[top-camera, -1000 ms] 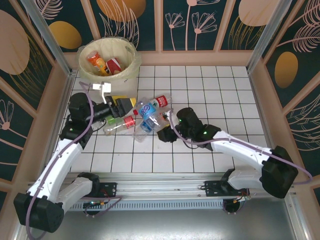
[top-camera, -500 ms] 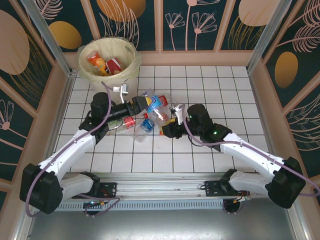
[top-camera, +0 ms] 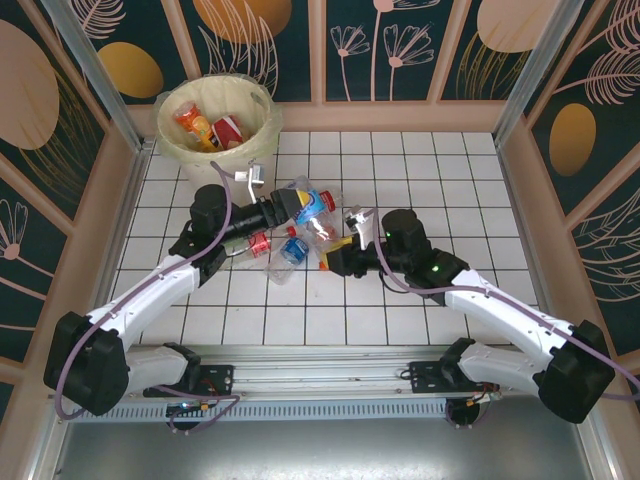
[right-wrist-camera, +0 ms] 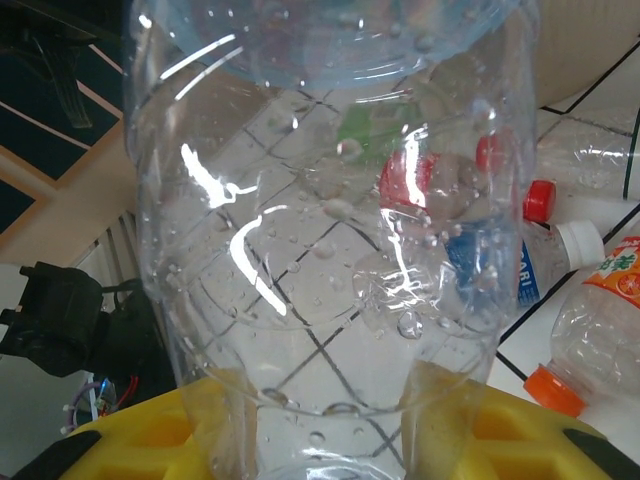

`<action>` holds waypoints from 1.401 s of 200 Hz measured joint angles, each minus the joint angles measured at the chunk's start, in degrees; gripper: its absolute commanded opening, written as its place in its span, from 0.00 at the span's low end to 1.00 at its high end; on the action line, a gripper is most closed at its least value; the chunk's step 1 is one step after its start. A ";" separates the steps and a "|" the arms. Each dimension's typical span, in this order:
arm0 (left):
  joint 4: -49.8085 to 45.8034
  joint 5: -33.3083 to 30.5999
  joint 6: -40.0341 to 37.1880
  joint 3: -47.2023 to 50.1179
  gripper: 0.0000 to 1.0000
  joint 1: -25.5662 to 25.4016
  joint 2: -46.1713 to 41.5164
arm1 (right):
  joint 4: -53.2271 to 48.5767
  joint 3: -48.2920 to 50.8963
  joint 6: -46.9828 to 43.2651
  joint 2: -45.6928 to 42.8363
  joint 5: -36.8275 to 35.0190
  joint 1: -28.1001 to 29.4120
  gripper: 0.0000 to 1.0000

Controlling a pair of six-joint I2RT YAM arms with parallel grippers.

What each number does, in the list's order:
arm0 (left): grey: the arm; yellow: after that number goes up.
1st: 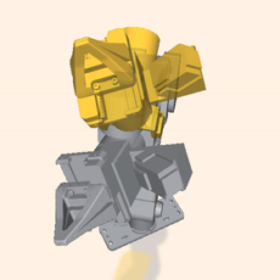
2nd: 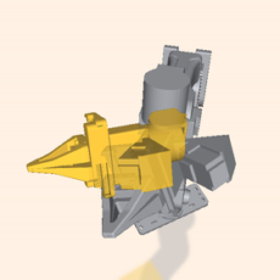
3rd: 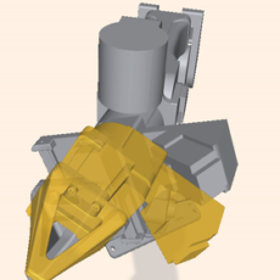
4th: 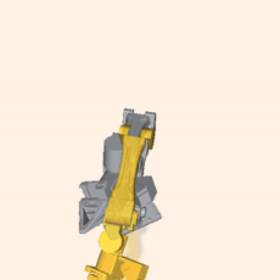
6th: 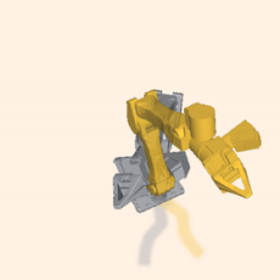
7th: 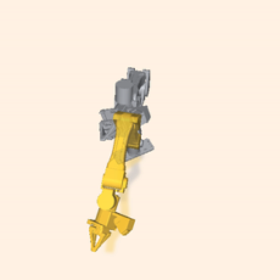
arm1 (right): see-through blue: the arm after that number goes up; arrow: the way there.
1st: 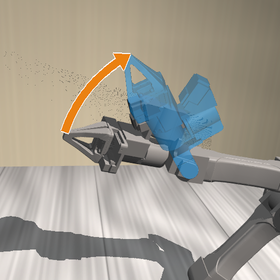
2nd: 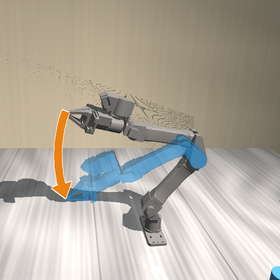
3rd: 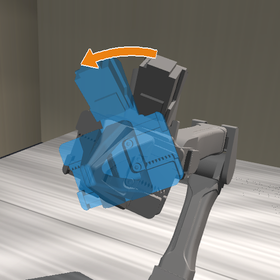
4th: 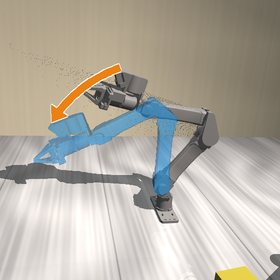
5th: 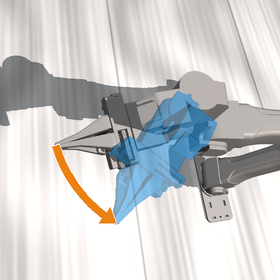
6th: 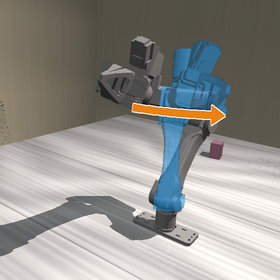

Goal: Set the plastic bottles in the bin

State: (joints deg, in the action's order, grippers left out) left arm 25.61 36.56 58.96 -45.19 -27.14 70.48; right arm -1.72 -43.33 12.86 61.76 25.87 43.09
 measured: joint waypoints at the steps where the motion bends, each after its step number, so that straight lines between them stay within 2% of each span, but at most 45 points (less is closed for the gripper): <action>1: 0.09 -0.04 0.09 0.00 0.77 0.00 0.00 | 0.02 0.00 0.00 0.00 0.00 0.00 0.39; 42: 1.36 -0.68 0.28 0.00 0.69 0.00 0.00 | 1.38 0.00 0.15 0.00 -0.02 -0.07 0.41; 81: 1.79 -1.53 0.22 -0.02 0.67 0.00 -0.02 | 1.49 0.44 1.22 -0.11 0.24 -0.31 0.75; 119: -4.70 -6.29 -3.02 -4.02 0.69 -0.11 -0.02 | 0.87 1.75 0.96 -3.69 0.13 -0.85 0.99; 151: -12.00 -9.79 -7.98 -14.21 0.70 -0.11 2.36 | -0.68 2.51 0.96 -9.44 -1.57 -1.81 0.99; 219: -28.94 -17.00 -24.44 -47.45 0.72 0.87 16.46 | -4.59 2.69 0.74 -17.29 -9.42 -1.81 0.99; 249: -35.45 -19.98 -29.62 -60.30 0.72 3.65 22.97 | -5.57 2.93 0.76 -17.51 -11.30 -1.75 0.99; 280: -40.59 -24.33 -33.14 -67.08 0.72 8.39 25.75 | -6.10 3.02 0.76 -17.51 -12.41 -1.42 0.99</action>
State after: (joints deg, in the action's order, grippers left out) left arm -14.98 12.23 25.82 -112.27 -18.74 96.23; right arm -7.81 -40.32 13.63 44.25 13.45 41.67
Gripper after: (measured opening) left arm 0.715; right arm 0.989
